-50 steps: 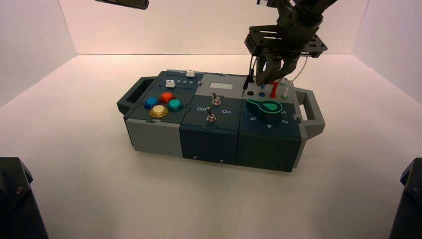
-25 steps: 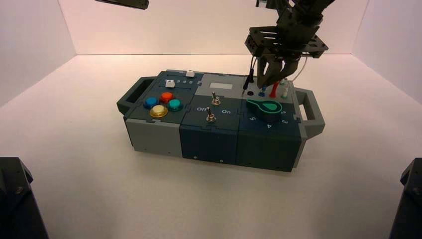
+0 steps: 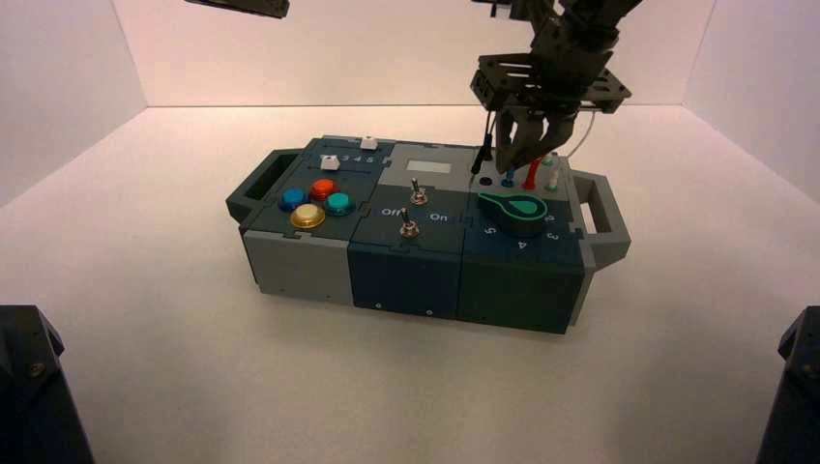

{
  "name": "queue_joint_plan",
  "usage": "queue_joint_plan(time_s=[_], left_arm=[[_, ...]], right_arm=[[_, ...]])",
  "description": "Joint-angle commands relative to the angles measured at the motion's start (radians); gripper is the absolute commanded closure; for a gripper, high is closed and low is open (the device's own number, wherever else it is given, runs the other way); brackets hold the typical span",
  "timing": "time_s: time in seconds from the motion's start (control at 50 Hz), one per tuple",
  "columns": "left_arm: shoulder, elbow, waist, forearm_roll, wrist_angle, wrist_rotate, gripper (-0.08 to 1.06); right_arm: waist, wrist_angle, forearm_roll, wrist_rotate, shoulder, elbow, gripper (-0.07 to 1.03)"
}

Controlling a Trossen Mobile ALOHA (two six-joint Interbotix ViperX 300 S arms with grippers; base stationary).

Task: Insert the blue wire.

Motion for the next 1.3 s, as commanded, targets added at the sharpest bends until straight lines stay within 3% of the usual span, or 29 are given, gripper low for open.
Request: queue_joint_plan(time_s=[0.02, 0.68, 0.88, 1.18, 1.3], left_arm=[[-0.005, -0.032, 0.005, 0.003, -0.009, 0.002, 1.01], [-0.012, -0.028, 0.051, 0.003, -0.011, 0.002, 1.01], [-0.035, -0.02, 0.064, 0.002, -0.009, 0.002, 1.01], [-0.044, -0.02, 0.067, 0.003, -0.009, 0.002, 1.01], [-0.046, -0.018, 0.067, 0.003, -0.009, 0.002, 1.01]], right_arm=[[0.054, 0.025, 0.015, 0.005, 0.035, -0.002, 0.99], [0.063, 0.025, -0.003, -0.008, 0.052, -0.032, 0.99], [0.063, 0.026, -0.018, -0.008, 0.034, -0.032, 0.86], [0.063, 0.091, -0.021, -0.008, 0.002, -0.041, 0.85], [0.054, 0.13, -0.046, -0.002, -0.031, -0.043, 0.84]])
